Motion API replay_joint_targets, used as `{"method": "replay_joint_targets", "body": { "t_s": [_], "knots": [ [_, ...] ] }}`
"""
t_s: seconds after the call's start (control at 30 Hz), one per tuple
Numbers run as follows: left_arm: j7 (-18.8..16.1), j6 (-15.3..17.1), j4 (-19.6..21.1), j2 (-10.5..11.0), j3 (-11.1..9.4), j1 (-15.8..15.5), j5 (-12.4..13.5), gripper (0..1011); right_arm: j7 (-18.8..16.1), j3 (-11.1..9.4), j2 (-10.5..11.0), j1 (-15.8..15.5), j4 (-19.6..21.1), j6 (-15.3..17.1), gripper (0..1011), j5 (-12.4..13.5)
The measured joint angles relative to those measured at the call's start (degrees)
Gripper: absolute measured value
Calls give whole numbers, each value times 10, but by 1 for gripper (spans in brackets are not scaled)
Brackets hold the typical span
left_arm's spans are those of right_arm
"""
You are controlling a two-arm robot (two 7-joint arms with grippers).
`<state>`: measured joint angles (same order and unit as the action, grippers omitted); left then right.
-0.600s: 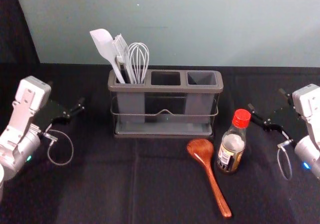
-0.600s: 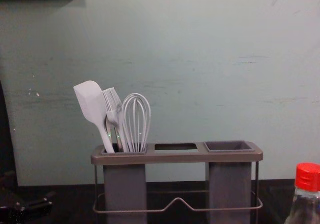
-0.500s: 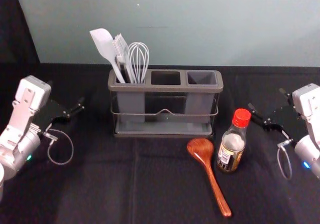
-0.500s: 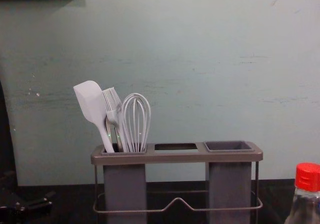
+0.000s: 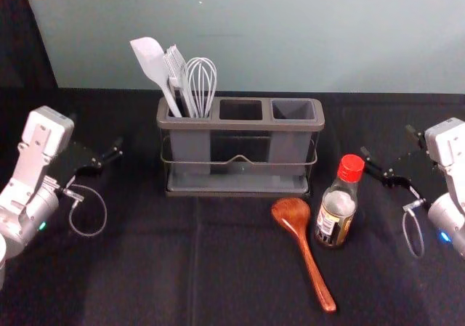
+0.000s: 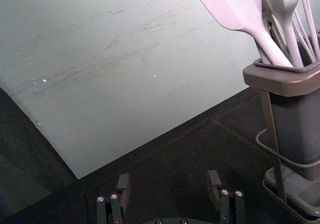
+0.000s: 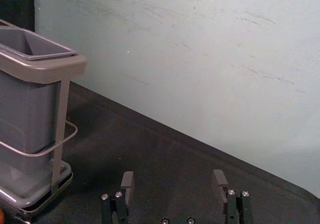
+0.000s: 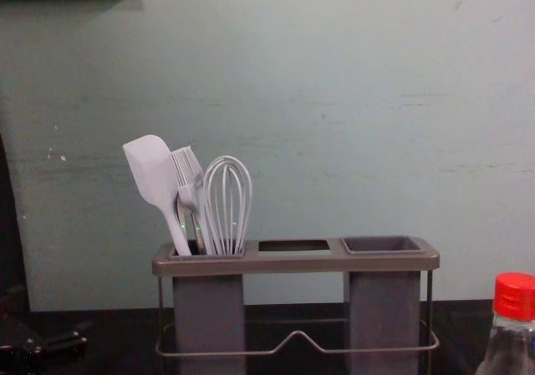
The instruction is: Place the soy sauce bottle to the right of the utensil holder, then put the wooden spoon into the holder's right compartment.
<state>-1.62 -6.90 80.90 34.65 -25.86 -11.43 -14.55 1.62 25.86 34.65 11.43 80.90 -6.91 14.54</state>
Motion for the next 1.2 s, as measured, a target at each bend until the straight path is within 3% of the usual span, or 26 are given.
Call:
{"method": "replay_joint_targets", "body": {
  "t_s": [0.67,0.9,1.2],
  "knots": [
    [0,0,0,0,0,0,0,1005,0,0,0,0,0,0,1002,0],
    [0,0,0,0,0,0,0,1005,4,-17,5,-24,23,-6,1002,-8],
    [0,0,0,0,0,0,0,1005,-6,-46,38,-73,76,7,1002,-7]
  ]
}}
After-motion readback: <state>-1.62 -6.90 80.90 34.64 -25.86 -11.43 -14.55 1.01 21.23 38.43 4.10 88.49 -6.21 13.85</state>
